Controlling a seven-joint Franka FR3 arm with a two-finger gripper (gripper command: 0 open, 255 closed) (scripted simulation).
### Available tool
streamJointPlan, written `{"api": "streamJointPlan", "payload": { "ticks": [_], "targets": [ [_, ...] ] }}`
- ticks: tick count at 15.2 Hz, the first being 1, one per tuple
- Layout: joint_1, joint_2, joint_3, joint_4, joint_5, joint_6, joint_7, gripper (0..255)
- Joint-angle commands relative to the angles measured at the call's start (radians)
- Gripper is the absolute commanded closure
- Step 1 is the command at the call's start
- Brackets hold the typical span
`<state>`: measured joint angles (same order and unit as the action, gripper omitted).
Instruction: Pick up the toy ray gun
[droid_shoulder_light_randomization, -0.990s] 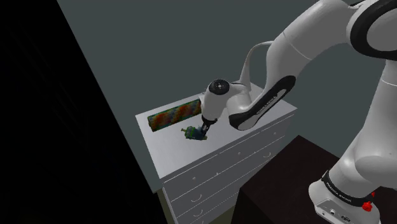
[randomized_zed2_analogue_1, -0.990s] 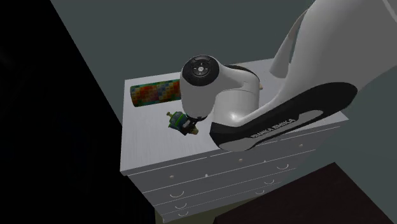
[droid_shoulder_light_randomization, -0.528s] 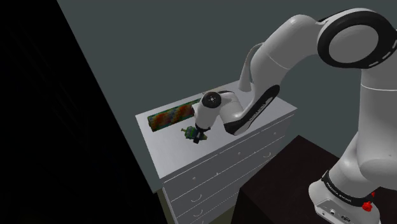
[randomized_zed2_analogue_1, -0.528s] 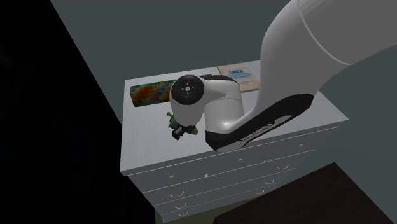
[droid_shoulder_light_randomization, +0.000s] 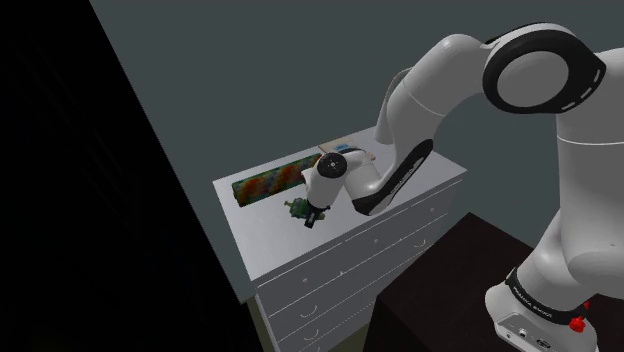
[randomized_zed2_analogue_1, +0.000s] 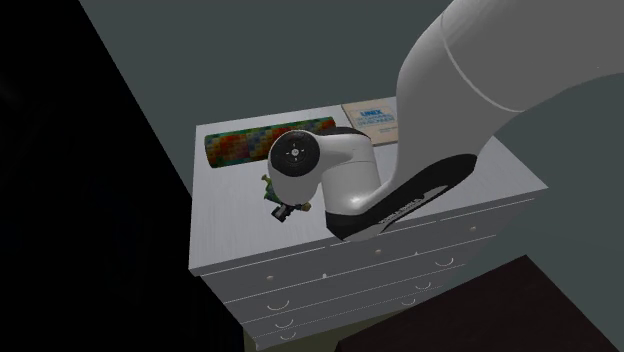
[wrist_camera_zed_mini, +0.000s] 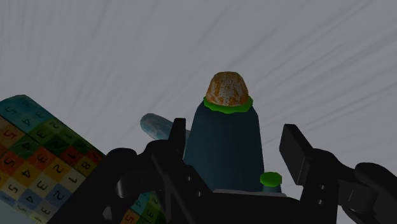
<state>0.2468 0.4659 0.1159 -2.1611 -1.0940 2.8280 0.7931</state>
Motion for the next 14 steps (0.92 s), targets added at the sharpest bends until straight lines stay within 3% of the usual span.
{"api": "streamJointPlan", "payload": {
  "ticks": [1,7,14],
  "targets": [
    [0.000,0.002,-0.001,0.000,-0.001,0.000,0.001,255],
    [0.000,0.001,-0.001,-0.002,-0.002,0.000,0.002,255],
    [-0.044,-0.086,0.057,-0.038,0.111,-0.042,-0.111,255]
  ]
}}
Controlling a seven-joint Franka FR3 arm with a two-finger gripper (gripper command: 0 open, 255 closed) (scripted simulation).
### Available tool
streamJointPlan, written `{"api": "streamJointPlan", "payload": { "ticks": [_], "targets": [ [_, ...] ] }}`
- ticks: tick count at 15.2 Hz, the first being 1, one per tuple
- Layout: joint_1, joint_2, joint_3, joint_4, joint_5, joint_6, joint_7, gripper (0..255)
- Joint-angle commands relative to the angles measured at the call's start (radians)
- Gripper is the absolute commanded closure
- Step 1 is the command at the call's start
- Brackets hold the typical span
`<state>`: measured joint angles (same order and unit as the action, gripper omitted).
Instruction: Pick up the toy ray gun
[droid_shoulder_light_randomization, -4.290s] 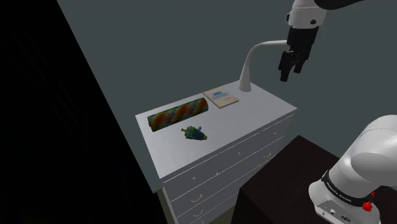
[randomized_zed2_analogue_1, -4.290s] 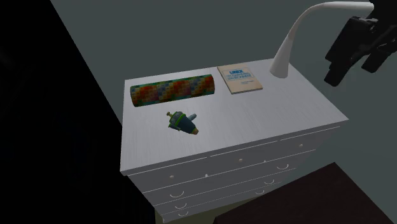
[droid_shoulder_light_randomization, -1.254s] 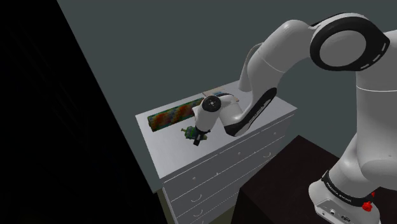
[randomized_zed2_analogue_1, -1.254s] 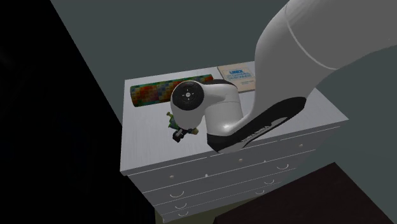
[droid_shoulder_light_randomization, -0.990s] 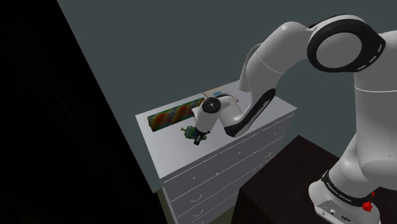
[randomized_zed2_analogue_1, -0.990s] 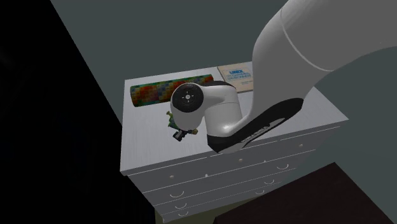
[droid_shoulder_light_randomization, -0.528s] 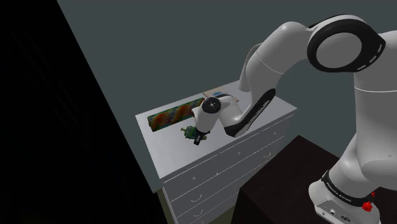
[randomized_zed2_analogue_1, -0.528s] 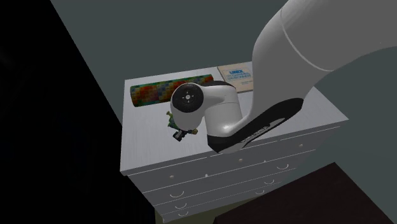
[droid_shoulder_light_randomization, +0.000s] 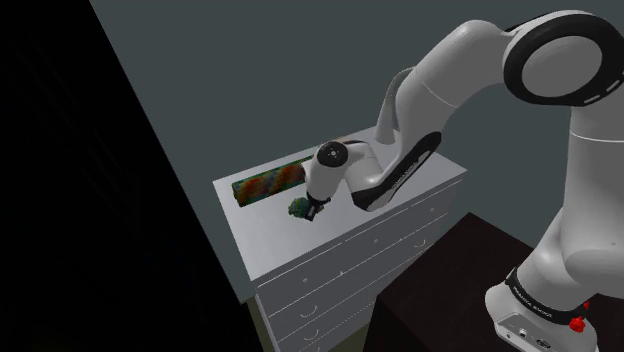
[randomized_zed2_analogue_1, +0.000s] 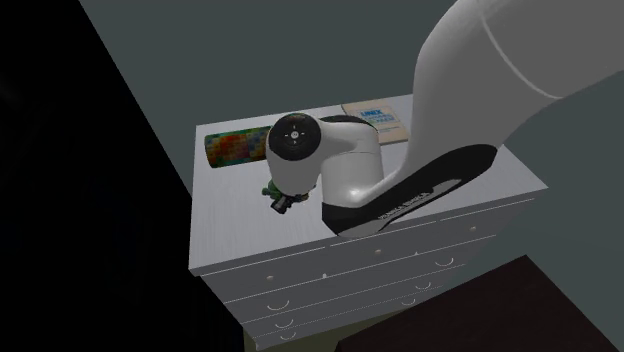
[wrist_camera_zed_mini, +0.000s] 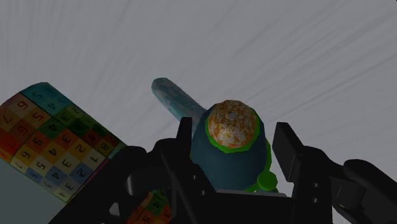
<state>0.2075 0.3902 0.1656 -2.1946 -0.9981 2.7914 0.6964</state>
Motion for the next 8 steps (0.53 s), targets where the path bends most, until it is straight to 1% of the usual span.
{"api": "streamJointPlan", "payload": {
  "ticks": [1,8],
  "targets": [
    [-0.011,-0.023,0.016,-0.008,0.031,-0.012,-0.030,255],
    [-0.049,-0.105,0.070,-0.030,0.149,-0.059,-0.141,255]
  ]
}}
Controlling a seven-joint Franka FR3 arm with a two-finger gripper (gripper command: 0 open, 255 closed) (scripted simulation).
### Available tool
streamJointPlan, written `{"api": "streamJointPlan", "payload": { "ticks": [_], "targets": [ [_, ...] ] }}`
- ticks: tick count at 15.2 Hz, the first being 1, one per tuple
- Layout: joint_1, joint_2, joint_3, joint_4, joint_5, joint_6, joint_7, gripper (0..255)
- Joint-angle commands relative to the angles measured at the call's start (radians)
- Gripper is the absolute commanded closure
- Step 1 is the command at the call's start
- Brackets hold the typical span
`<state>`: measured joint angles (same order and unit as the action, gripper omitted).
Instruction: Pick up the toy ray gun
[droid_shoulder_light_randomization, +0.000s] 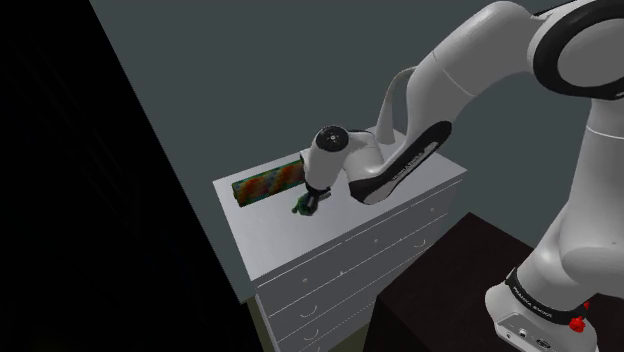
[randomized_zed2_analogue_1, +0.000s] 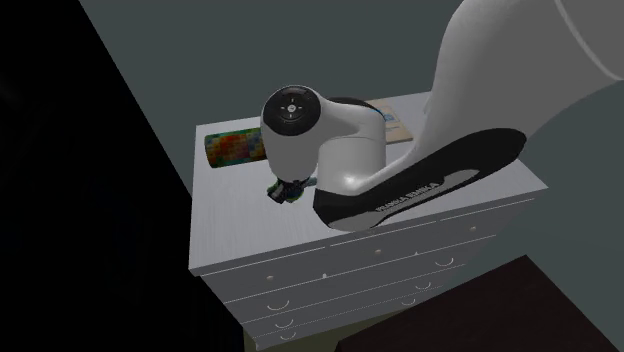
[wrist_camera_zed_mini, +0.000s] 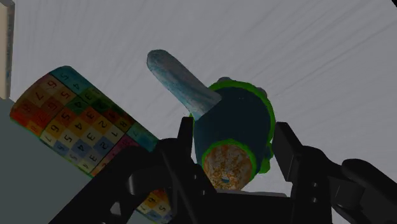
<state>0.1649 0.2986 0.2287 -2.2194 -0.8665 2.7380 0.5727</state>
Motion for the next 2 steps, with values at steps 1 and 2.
{"api": "streamJointPlan", "payload": {
  "ticks": [1,2],
  "targets": [
    [-0.007,-0.016,0.008,-0.005,0.020,-0.006,-0.020,255],
    [-0.007,-0.016,0.008,-0.005,0.020,-0.006,-0.020,255]
  ]
}}
